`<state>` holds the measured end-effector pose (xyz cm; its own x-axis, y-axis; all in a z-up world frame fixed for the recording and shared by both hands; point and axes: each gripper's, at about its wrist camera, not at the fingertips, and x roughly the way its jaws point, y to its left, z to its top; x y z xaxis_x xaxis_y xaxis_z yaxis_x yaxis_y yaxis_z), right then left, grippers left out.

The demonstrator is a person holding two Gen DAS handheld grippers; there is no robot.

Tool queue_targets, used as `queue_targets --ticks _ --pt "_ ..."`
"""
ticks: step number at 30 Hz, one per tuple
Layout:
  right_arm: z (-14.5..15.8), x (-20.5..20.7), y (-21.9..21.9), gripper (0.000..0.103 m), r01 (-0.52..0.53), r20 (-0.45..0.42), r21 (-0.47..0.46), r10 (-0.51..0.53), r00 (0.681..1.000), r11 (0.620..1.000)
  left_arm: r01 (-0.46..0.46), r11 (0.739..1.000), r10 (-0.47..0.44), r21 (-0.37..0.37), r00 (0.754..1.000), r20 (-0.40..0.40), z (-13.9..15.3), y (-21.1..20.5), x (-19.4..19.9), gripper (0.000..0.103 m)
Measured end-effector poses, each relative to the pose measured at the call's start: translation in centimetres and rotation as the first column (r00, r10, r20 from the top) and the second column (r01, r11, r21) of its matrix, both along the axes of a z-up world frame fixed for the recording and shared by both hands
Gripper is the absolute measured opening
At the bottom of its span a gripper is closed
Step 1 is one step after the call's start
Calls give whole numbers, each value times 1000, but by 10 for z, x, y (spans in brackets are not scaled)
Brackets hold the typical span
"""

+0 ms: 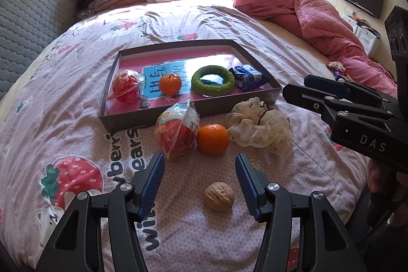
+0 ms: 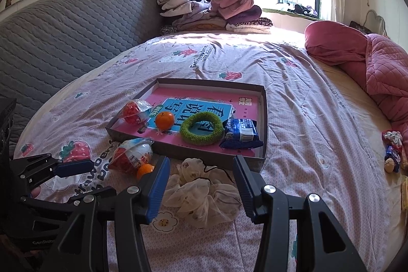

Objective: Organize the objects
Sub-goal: 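Withdraw both open tools from the tray back toward the walnut and scrunchie, then lower the left tool over the walnut while the right tool grips the white scrunchie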

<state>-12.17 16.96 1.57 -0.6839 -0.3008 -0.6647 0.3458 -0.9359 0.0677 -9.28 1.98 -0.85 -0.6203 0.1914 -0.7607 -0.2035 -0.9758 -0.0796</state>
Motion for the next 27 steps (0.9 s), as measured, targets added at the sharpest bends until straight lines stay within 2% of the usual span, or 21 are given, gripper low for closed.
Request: queue_targets --ticks 12,27 --pt "-12 3 4 51 -2 40 13 1 999 1000 9 1000 -8 -21 1000 25 -9 2 8 59" --pt "-37 6 -9 51 -61 104 83 52 993 995 39 998 -35 -41 996 84 -30 11 14 59"
